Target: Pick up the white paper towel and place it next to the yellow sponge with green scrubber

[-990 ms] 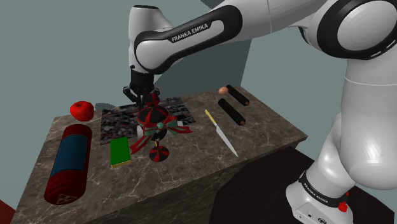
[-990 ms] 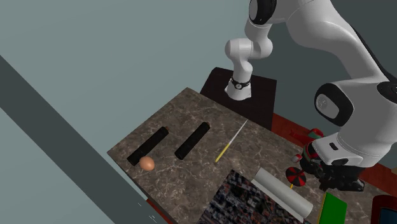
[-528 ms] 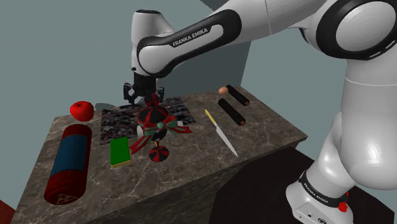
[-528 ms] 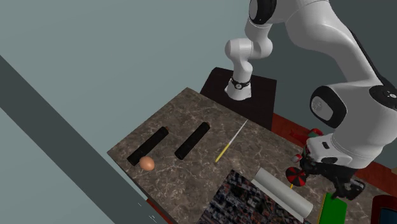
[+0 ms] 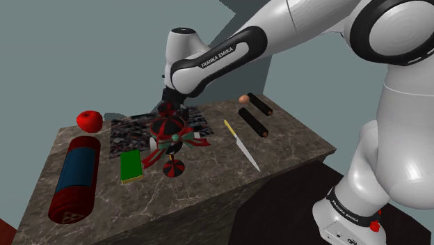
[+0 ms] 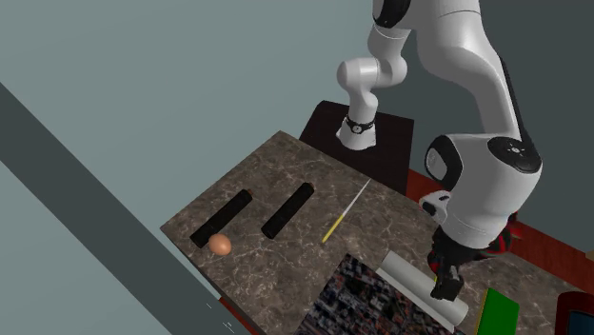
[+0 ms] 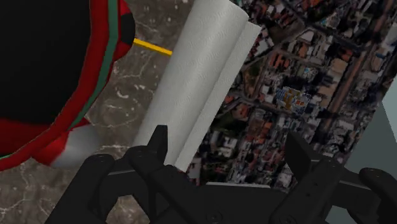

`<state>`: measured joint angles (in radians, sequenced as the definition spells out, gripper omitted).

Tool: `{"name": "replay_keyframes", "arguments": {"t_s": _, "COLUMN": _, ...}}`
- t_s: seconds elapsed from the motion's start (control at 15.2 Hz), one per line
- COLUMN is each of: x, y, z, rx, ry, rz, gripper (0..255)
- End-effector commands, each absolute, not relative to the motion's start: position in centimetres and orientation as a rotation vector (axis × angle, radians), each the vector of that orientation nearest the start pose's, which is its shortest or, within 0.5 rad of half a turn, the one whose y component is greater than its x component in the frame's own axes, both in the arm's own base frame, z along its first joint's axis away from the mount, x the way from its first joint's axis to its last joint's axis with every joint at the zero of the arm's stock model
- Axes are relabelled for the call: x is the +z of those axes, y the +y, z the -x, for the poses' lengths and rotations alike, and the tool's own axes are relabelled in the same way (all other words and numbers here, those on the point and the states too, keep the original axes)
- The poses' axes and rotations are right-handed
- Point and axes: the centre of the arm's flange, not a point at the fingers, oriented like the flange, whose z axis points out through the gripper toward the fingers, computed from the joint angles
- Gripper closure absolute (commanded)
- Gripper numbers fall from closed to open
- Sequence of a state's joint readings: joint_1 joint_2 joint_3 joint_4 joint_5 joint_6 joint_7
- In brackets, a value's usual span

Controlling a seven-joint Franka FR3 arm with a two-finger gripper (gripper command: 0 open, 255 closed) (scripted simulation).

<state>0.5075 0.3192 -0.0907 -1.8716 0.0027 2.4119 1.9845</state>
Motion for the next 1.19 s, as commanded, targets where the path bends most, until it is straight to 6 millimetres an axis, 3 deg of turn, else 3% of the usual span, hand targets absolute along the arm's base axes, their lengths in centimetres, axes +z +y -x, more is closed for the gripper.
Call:
{"name": "replay_keyframes", "arguments": {"t_s": 0.0, "x": 30.9, "y": 27.4, "z": -57.6, "rx": -0.086, "ry": 2.398, "rz": 1.857, "gripper": 0}}
{"name": "replay_keyframes", "arguments": {"t_s": 0.2, "x": 29.3, "y": 27.4, "z": -57.8, "rx": -0.086, "ry": 2.398, "rz": 1.857, "gripper": 0}}
{"name": "replay_keyframes", "arguments": {"t_s": 0.26, "x": 37.0, "y": 27.0, "z": -60.0, "rx": -0.149, "ry": 2.229, "rz": 1.73, "gripper": 0}}
{"name": "replay_keyframes", "arguments": {"t_s": 0.33, "x": 37.0, "y": 27.0, "z": -60.0, "rx": -0.149, "ry": 2.229, "rz": 1.73, "gripper": 0}}
{"name": "replay_keyframes", "arguments": {"t_s": 0.79, "x": 30.9, "y": 27.4, "z": -57.5, "rx": -0.086, "ry": 2.388, "rz": 1.856, "gripper": 0}}
{"name": "replay_keyframes", "arguments": {"t_s": 1.12, "x": 28.3, "y": 27.5, "z": -57.8, "rx": -0.086, "ry": 2.388, "rz": 1.856, "gripper": 0}}
